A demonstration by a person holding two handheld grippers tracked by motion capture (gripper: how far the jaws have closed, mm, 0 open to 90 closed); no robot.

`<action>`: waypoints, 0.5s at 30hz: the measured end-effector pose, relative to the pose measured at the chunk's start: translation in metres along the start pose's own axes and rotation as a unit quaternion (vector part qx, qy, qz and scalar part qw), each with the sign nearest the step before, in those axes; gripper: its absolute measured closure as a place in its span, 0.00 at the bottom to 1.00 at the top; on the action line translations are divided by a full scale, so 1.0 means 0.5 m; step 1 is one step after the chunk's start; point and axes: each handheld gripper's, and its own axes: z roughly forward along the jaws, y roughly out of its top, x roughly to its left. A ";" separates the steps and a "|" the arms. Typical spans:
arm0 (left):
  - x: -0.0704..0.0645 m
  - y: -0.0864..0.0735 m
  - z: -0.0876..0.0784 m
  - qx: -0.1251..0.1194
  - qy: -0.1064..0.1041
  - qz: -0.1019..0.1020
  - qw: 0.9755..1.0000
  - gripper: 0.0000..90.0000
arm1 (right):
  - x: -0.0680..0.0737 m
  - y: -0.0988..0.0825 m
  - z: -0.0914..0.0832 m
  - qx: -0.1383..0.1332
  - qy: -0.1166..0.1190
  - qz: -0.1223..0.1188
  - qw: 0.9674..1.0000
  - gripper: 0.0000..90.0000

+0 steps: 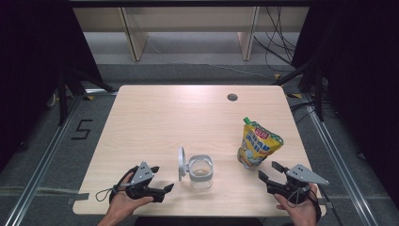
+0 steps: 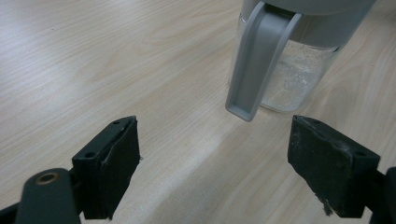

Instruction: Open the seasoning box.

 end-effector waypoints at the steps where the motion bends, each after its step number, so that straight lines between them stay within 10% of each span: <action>1: 0.002 0.001 0.002 -0.005 -0.005 0.008 1.000 0.18 | -0.006 -0.002 0.003 -0.004 -0.008 0.001 1.000 0.35; 2: 0.002 0.001 0.002 -0.004 -0.005 0.009 1.000 0.18 | -0.003 -0.001 -0.002 0.009 -0.010 0.033 0.999 0.33; 15: 0.001 0.004 0.002 -0.005 0.000 0.010 1.000 0.18 | -0.031 -0.006 0.021 0.009 -0.018 0.028 0.999 0.19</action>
